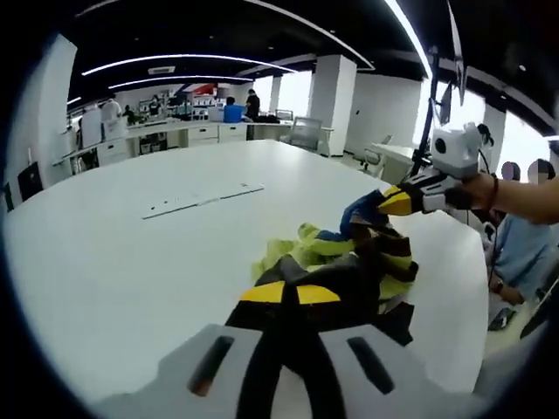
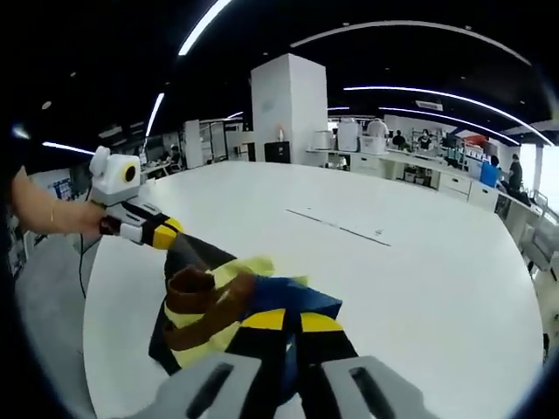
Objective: Fold the garment on the visible template until the final outline fits inside the template.
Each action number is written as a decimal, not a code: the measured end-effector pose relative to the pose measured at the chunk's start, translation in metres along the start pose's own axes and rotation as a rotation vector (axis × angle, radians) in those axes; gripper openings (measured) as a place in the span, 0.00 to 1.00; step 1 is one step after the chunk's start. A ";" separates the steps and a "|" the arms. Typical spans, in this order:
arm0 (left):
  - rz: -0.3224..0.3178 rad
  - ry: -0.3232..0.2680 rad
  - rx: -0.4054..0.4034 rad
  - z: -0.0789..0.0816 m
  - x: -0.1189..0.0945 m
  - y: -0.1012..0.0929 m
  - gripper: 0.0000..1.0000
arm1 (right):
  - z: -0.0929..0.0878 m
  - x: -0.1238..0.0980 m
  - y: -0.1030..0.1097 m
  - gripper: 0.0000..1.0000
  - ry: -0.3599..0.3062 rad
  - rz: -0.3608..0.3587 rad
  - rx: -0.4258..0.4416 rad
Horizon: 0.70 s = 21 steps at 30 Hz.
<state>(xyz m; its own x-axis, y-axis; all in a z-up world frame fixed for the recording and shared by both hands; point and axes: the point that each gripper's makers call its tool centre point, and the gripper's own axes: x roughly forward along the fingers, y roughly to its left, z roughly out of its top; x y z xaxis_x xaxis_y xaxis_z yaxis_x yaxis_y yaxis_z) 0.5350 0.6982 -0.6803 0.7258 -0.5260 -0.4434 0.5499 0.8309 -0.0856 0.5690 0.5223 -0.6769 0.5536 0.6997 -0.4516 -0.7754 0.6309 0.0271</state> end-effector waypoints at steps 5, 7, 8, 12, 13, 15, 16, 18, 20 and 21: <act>0.027 -0.021 0.000 0.015 -0.016 0.003 0.00 | 0.008 -0.014 -0.014 0.00 -0.010 -0.056 -0.027; 0.035 -0.033 0.008 0.022 -0.021 0.005 0.00 | 0.011 -0.018 -0.020 0.00 -0.014 -0.074 -0.033; 0.041 -0.037 0.014 0.025 -0.023 0.007 0.00 | 0.011 -0.018 -0.021 0.00 -0.014 -0.077 -0.034; 0.075 -0.039 0.073 0.034 -0.030 0.015 0.00 | 0.014 -0.021 -0.034 0.00 -0.008 -0.107 -0.041; 0.080 -0.035 0.078 0.035 -0.031 0.016 0.00 | 0.015 -0.022 -0.036 0.00 -0.010 -0.113 -0.041; 0.093 -0.031 0.081 0.037 -0.033 0.021 0.00 | 0.020 -0.024 -0.041 0.00 -0.023 -0.126 -0.036; 0.101 -0.030 0.076 0.037 -0.034 0.024 0.00 | 0.024 -0.025 -0.045 0.00 -0.037 -0.140 -0.028; 0.121 -0.022 0.068 0.036 -0.036 0.030 0.00 | 0.029 -0.026 -0.050 0.00 -0.051 -0.154 -0.019; 0.132 -0.010 0.054 0.034 -0.037 0.035 0.00 | 0.034 -0.026 -0.057 0.00 -0.067 -0.168 -0.003; 0.135 -0.006 0.043 0.033 -0.037 0.039 0.00 | 0.036 -0.025 -0.059 0.00 -0.075 -0.171 0.005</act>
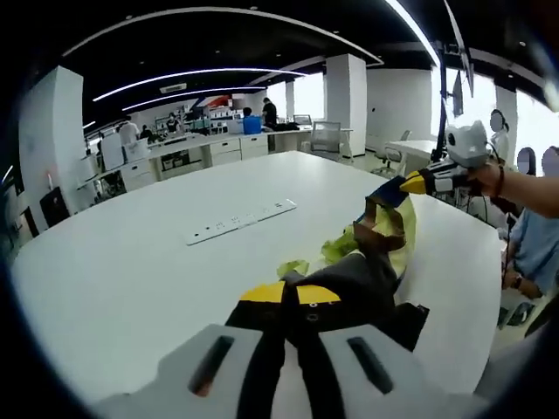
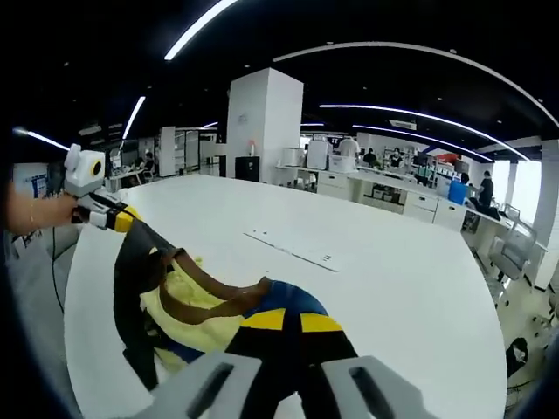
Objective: Fold the garment on the visible template until the final outline fits inside the template.
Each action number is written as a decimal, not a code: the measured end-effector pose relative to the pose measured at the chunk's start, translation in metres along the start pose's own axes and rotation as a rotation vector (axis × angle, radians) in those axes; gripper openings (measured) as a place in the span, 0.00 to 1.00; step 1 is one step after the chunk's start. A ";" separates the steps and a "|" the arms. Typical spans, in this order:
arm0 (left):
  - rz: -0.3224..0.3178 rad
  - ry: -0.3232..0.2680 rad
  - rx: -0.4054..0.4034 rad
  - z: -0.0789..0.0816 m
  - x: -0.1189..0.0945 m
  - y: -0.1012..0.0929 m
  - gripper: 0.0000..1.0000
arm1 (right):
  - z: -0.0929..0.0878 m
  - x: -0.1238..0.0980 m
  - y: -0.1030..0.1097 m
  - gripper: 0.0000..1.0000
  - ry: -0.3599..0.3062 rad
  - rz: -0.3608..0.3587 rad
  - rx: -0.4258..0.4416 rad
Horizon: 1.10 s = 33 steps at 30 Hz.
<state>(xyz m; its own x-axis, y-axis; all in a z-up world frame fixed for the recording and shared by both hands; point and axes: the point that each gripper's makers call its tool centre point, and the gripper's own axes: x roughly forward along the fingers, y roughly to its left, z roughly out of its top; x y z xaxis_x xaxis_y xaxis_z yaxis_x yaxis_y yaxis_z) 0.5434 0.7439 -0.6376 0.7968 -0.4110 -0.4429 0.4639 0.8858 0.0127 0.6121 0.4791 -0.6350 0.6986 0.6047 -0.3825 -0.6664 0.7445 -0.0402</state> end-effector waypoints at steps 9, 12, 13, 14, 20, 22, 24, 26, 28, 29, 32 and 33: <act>0.006 0.034 -0.139 -0.010 0.015 0.031 0.00 | 0.015 0.025 -0.023 0.00 -0.032 -0.034 0.077; 0.011 0.007 -0.108 -0.004 0.025 0.040 0.00 | 0.017 0.038 -0.029 0.00 -0.036 -0.047 0.099; 0.018 0.012 -0.104 -0.004 0.028 0.043 0.00 | 0.018 0.043 -0.032 0.00 -0.036 -0.053 0.104; 0.025 0.016 -0.098 -0.005 0.031 0.046 0.00 | 0.017 0.050 -0.035 0.00 -0.035 -0.060 0.107; 0.055 0.049 -0.087 -0.014 0.059 0.065 0.00 | 0.007 0.085 -0.060 0.00 -0.008 -0.121 0.182; 0.056 0.074 -0.065 -0.020 0.067 0.070 0.00 | 0.004 0.096 -0.065 0.00 0.001 -0.137 0.185; 0.051 0.087 -0.061 -0.025 0.076 0.074 0.00 | -0.003 0.106 -0.068 0.00 0.022 -0.147 0.188; 0.044 0.095 -0.097 -0.032 0.083 0.078 0.00 | -0.011 0.114 -0.073 0.00 0.051 -0.162 0.196; 0.041 0.086 -0.120 -0.035 0.089 0.082 0.00 | -0.015 0.120 -0.074 0.00 0.059 -0.169 0.195; 0.041 0.099 -0.153 -0.040 0.092 0.083 0.00 | -0.019 0.124 -0.075 0.00 0.070 -0.169 0.193; 0.042 0.106 -0.151 -0.044 0.099 0.088 0.00 | -0.028 0.130 -0.077 0.00 0.097 -0.177 0.192; 0.042 0.110 -0.150 -0.045 0.100 0.088 0.00 | -0.031 0.132 -0.078 0.00 0.106 -0.179 0.194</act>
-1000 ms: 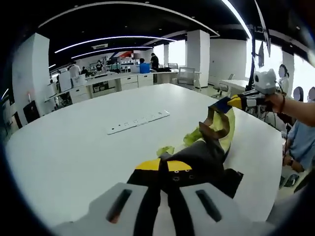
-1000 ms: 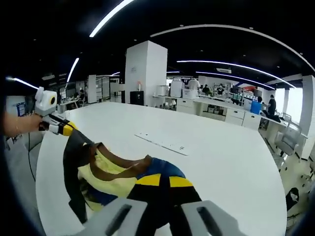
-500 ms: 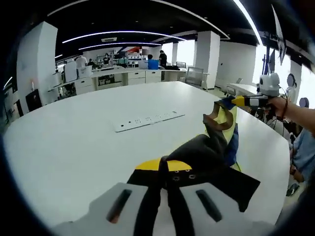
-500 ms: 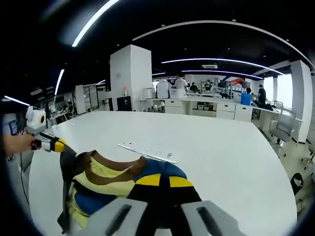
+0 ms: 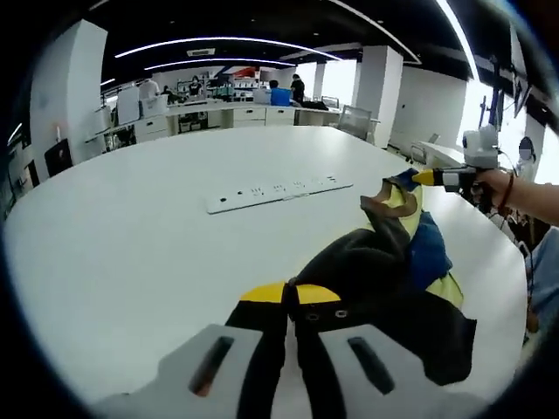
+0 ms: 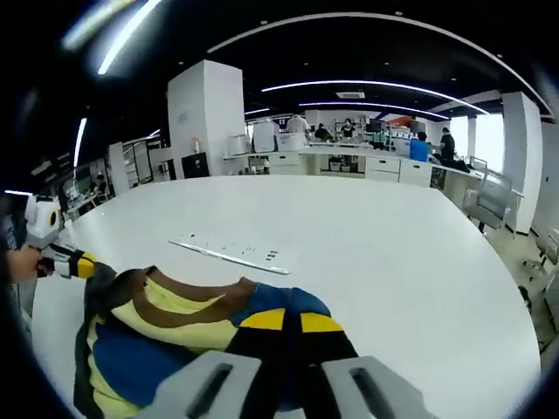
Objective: Fold the garment on the visible template until the final outline fits inside the template.
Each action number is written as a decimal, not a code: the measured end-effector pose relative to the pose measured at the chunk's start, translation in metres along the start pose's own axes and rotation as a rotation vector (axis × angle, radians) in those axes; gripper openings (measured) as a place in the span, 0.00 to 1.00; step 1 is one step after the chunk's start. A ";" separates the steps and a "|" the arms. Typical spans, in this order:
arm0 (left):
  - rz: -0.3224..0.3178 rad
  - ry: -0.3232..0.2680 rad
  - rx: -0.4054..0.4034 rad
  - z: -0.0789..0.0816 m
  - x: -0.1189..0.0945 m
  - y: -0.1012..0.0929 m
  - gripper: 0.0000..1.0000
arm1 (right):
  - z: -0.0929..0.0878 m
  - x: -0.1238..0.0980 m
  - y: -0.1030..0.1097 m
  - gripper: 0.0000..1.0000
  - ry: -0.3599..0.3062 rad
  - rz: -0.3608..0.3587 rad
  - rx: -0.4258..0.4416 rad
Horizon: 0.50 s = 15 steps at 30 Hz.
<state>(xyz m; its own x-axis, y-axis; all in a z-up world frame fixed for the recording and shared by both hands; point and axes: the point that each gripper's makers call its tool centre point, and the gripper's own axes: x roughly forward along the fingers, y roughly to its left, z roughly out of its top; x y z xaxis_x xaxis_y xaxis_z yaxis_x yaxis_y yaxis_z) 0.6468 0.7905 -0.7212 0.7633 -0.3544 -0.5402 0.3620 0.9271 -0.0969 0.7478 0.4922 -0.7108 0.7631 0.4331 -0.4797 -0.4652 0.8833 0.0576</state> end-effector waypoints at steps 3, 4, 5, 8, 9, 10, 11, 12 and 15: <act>0.009 0.028 0.003 -0.007 0.006 0.004 0.00 | -0.011 0.007 -0.004 0.00 0.032 -0.017 0.024; 0.012 0.034 0.010 -0.008 0.007 0.004 0.00 | -0.014 0.008 -0.005 0.00 0.040 -0.025 0.032; 0.015 0.049 0.029 -0.011 0.009 0.005 0.00 | -0.016 0.011 -0.005 0.00 0.048 -0.026 0.030; 0.018 0.065 0.037 -0.016 0.013 0.006 0.00 | -0.021 0.013 -0.003 0.00 0.064 -0.030 0.014; 0.020 0.067 0.034 -0.017 0.013 0.006 0.00 | -0.023 0.014 -0.003 0.00 0.073 -0.030 0.012; 0.024 0.070 0.029 -0.018 0.014 0.008 0.00 | -0.024 0.015 -0.003 0.00 0.076 -0.031 0.012; 0.030 0.079 0.019 -0.019 0.015 0.009 0.00 | -0.025 0.015 -0.003 0.00 0.079 -0.033 0.015; 0.038 0.089 0.009 -0.021 0.015 0.009 0.00 | -0.026 0.015 -0.003 0.00 0.083 -0.032 0.019; 0.046 0.095 0.009 -0.022 0.016 0.009 0.00 | -0.031 0.017 -0.003 0.00 0.097 -0.024 0.043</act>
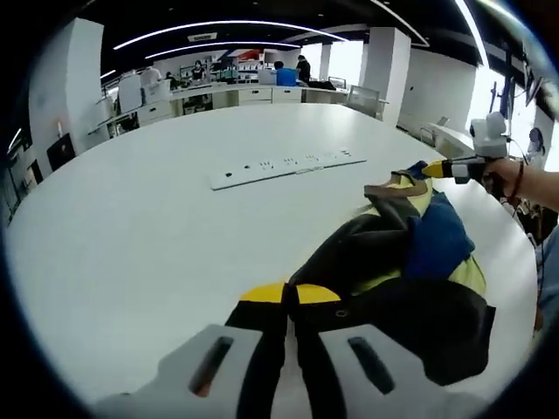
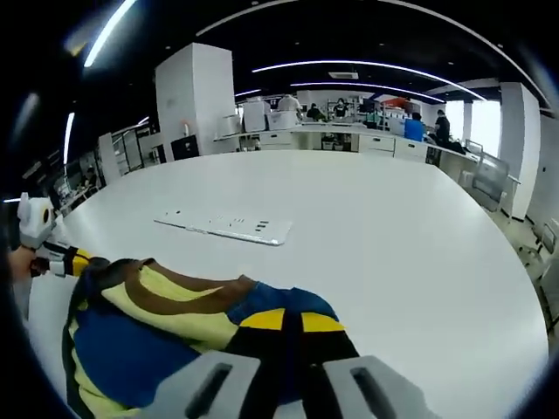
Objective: Fold the garment on the visible template until the final outline fits inside the template.
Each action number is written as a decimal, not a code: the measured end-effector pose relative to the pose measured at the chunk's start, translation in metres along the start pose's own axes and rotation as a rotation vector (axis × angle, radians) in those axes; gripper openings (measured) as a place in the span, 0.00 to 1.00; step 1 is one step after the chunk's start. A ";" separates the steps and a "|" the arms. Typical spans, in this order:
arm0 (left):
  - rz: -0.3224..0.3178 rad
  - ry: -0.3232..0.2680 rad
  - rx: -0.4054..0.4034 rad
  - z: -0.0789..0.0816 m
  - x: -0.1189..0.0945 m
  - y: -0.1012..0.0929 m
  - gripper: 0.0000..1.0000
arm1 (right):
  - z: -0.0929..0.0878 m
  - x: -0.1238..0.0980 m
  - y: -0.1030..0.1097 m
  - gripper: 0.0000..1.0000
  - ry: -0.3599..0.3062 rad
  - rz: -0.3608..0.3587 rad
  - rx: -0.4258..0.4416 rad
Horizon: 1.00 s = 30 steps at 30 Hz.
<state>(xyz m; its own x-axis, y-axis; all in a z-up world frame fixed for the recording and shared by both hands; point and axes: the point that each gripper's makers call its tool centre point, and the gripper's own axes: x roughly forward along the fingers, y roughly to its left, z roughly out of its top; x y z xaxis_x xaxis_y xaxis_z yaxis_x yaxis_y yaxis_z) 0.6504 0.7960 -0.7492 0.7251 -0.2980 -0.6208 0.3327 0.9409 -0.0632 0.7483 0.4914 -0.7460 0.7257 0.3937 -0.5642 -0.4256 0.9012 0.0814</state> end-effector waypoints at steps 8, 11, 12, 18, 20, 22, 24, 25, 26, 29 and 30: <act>0.054 -0.029 0.033 0.009 -0.007 0.008 0.18 | 0.016 -0.005 0.017 0.31 -0.049 0.064 0.039; 0.062 -0.053 0.020 0.015 -0.015 0.009 0.27 | 0.021 -0.008 0.023 0.40 -0.054 0.075 0.031; 0.063 -0.057 0.023 0.016 -0.018 0.009 0.29 | 0.022 -0.010 0.025 0.41 -0.055 0.085 0.038; 0.086 -0.087 0.038 0.021 -0.039 0.009 0.48 | 0.021 -0.027 0.041 0.64 -0.023 0.122 0.052; 0.085 -0.098 0.040 0.023 -0.048 0.006 0.51 | 0.022 -0.034 0.048 0.67 -0.019 0.143 0.046; 0.074 -0.116 0.054 0.025 -0.055 0.001 0.53 | 0.022 -0.040 0.054 0.71 -0.015 0.161 0.024; 0.049 -0.132 0.041 0.027 -0.062 -0.006 0.54 | 0.024 -0.049 0.064 0.74 -0.023 0.187 -0.007; 0.032 -0.148 0.037 0.030 -0.067 -0.011 0.55 | 0.024 -0.054 0.069 0.76 -0.024 0.199 -0.010; 0.026 -0.152 0.041 0.031 -0.070 -0.013 0.56 | 0.024 -0.057 0.072 0.77 -0.028 0.207 -0.014; 0.002 -0.162 0.059 0.032 -0.079 -0.025 0.57 | 0.023 -0.068 0.085 0.79 -0.029 0.241 -0.034; -0.003 -0.164 0.067 0.032 -0.081 -0.029 0.57 | 0.021 -0.072 0.091 0.79 -0.029 0.254 -0.054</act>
<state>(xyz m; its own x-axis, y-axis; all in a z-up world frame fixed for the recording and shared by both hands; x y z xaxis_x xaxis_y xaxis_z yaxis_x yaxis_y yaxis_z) 0.6011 0.7875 -0.6721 0.8111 -0.3281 -0.4842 0.3701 0.9289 -0.0094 0.6687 0.5491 -0.6813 0.6069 0.6119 -0.5072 -0.6237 0.7622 0.1732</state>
